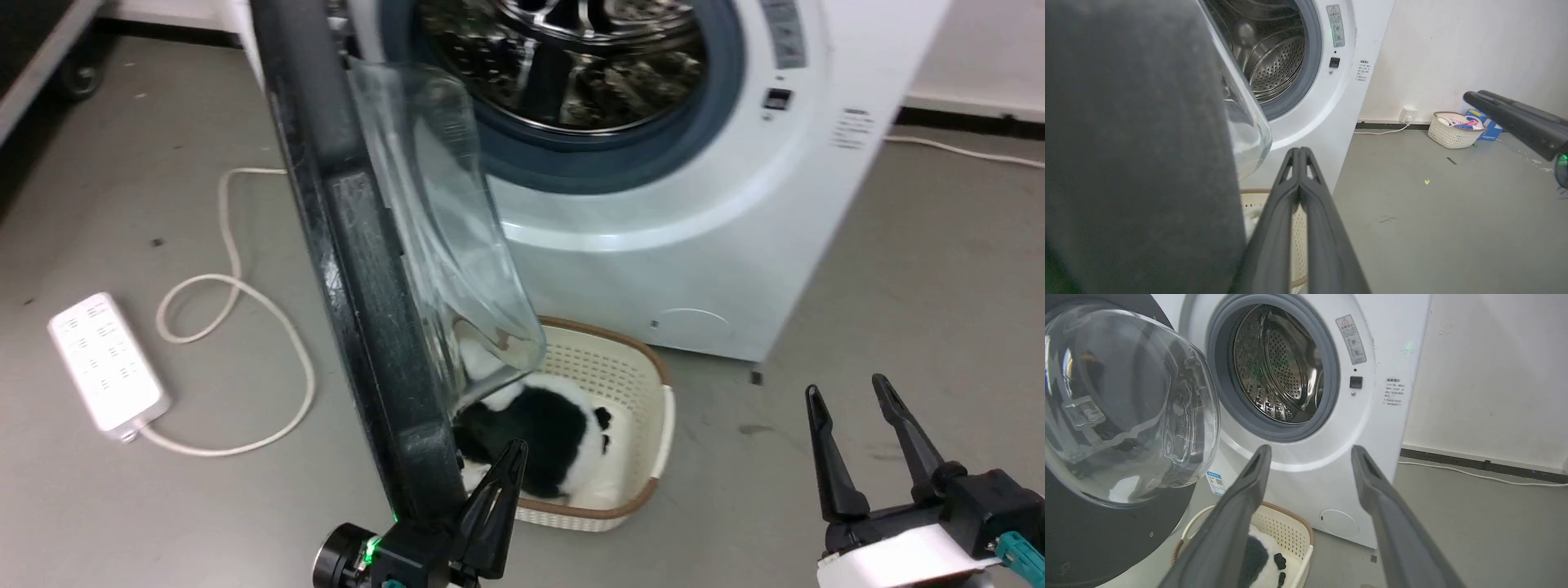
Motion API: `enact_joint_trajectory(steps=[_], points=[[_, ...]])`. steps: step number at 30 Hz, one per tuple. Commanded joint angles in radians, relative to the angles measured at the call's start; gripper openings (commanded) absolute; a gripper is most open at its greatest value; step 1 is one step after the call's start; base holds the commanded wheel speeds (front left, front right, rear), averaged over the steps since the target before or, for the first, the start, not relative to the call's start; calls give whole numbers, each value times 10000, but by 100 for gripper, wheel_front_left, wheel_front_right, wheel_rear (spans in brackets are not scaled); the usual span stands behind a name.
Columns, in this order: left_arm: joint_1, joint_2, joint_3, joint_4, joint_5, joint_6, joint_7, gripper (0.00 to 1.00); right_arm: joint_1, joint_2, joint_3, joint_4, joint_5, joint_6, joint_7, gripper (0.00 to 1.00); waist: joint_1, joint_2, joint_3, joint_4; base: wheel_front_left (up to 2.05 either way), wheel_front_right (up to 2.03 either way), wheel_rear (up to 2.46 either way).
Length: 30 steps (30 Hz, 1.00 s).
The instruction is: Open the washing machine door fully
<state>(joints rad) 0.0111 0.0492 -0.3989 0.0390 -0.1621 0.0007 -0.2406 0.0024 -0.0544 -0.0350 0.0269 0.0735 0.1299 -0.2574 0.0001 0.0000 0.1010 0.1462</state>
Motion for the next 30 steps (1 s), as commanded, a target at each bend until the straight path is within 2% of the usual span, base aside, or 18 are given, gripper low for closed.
enact_joint_trajectory(steps=[1,2,3,7,16,24,30], points=[[-25,99,167,64,-101,125,-97,0,111,41,-11,57,41,8,-43,100,-1,0,-130,646,0,0,0],[15,95,162,77,-142,154,-117,0,159,41,-12,93,23,8,-43,100,-1,0,-180,1050,0,0,0],[15,95,162,77,-142,154,-117,0,159,41,-12,93,23,8,-43,100,-1,0,-180,1050,0,0,0],[109,109,254,27,-209,287,-148,0,219,41,66,170,6,8,-43,100,-1,0,-229,1962,0,0,0],[174,278,898,-102,-514,641,-162,0,180,41,182,259,-73,8,-43,100,-1,0,-65,3008,0,0,0],[-268,762,2161,-80,-1196,992,187,0,-88,41,290,209,-378,8,-43,100,-1,0,607,3209,0,0,0],[-870,1461,3388,56,-1952,915,242,0,-385,25,358,132,-695,8,-43,100,-1,0,1373,2906,0,0,0]])
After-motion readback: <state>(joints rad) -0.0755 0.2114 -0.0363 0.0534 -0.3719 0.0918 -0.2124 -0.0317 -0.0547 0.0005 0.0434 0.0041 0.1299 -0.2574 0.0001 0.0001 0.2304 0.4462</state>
